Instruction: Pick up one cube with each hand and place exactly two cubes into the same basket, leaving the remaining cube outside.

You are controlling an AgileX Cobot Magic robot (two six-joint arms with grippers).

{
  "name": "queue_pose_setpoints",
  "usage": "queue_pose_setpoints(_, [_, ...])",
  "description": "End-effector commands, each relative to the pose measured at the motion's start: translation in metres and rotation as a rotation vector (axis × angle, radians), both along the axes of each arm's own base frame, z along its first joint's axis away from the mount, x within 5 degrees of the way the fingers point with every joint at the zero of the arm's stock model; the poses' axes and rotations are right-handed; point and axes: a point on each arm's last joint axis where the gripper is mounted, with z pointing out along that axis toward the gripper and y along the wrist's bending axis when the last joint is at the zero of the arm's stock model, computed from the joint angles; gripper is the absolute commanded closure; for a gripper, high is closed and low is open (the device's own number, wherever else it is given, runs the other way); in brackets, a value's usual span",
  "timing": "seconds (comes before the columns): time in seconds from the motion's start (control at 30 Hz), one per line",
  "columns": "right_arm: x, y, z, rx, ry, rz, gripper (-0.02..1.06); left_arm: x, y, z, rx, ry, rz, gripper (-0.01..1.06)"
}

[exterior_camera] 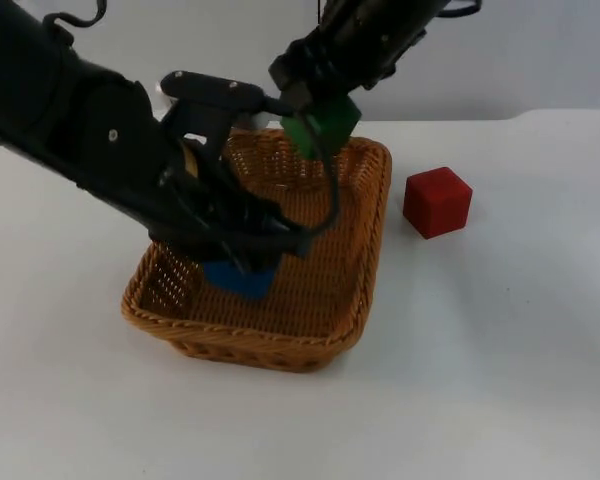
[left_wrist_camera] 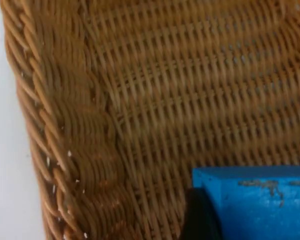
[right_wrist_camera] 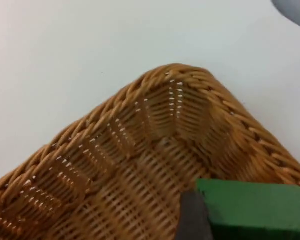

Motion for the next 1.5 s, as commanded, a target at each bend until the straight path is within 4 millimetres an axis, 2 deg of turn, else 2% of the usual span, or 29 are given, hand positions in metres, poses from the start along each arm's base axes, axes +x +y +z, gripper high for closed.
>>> queue_pose_setpoints(0.0, [-0.003, 0.011, -0.002, 0.012, -0.032, 0.030, 1.05, 0.001, 0.001, -0.005, -0.001, -0.004, -0.001, 1.05])
queue_pose_setpoints(0.17, [-0.007, 0.025, -0.014, 0.007, -0.058, 0.062, 1.05, 0.001, 0.000, -0.013, 0.007, 0.010, -0.003, 1.05])
queue_pose_setpoints(0.3, [-0.005, 0.025, -0.021, 0.001, -0.060, 0.060, 1.05, 0.002, 0.000, -0.015, 0.006, 0.003, -0.009, 1.05])
queue_pose_setpoints(0.47, [-0.004, 0.026, -0.044, -0.025, -0.026, 0.063, 1.05, 0.002, 0.000, -0.019, 0.016, 0.002, -0.022, 1.05])
queue_pose_setpoints(0.63, [-0.003, 0.026, -0.056, -0.037, -0.007, 0.064, 1.05, 0.001, 0.000, -0.025, 0.031, 0.014, -0.033, 1.05])
queue_pose_setpoints(1.03, [-0.004, 0.026, -0.064, -0.048, 0.013, 0.066, 1.05, 0.001, 0.000, -0.034, 0.037, 0.028, -0.034, 1.05])
queue_pose_setpoints(1.17, [-0.004, 0.026, -0.077, -0.062, 0.037, 0.068, 1.05, 0.001, 0.000, -0.034, 0.037, 0.028, -0.034, 1.05])
queue_pose_setpoints(1.47, [-0.004, 0.026, -0.078, -0.065, 0.041, 0.068, 1.02, 0.001, 0.000, -0.034, 0.037, 0.028, -0.034, 1.05])
